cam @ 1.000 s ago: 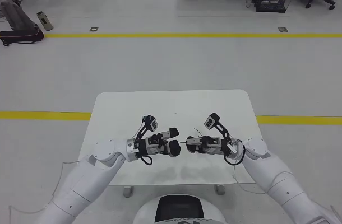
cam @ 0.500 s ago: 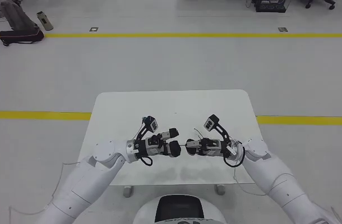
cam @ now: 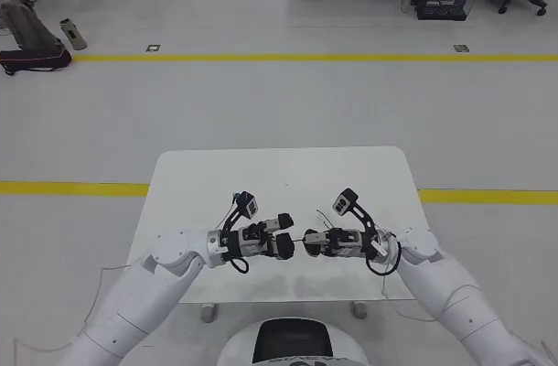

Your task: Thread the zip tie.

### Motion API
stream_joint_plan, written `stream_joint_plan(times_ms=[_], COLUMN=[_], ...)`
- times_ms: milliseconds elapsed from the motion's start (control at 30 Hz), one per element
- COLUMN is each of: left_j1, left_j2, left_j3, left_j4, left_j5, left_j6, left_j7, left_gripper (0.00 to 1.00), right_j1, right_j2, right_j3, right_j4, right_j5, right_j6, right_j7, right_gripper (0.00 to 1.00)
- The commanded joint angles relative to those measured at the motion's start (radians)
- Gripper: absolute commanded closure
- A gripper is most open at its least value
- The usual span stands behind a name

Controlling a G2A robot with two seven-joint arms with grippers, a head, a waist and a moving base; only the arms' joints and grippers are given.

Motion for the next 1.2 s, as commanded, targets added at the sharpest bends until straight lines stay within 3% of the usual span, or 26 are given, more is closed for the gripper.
stream_joint_plan(times_ms=[0,200,300,1167], left_j1=[0.000,-0.001,-0.001,-0.015], left_j2=[0.000,0.003,0.004,0.004], left_j3=[0.000,-0.003,-0.003,0.026], left_j4=[-0.001,-0.001,-0.001,0.010], left_j5=[0.001,0.003,0.003,0.006], left_j6=[0.001,0.004,0.007,0.022], left_j7=[0.001,-0.003,-0.004,-0.013], left_gripper=[0.00,0.20,0.38,0.49], right_j1=[-0.002,-0.005,-0.006,-0.005], right_j2=[0.000,0.001,0.001,-0.016], right_j3=[0.005,0.018,0.023,0.028], right_j4=[0.003,0.009,0.011,0.028], right_j5=[0.004,0.002,0.000,0.064], right_j6=[-0.003,-0.004,-0.002,-0.033], right_j7=[0.009,0.018,0.019,0.065], right_gripper=[1.00,1.00,1.00,1.00])
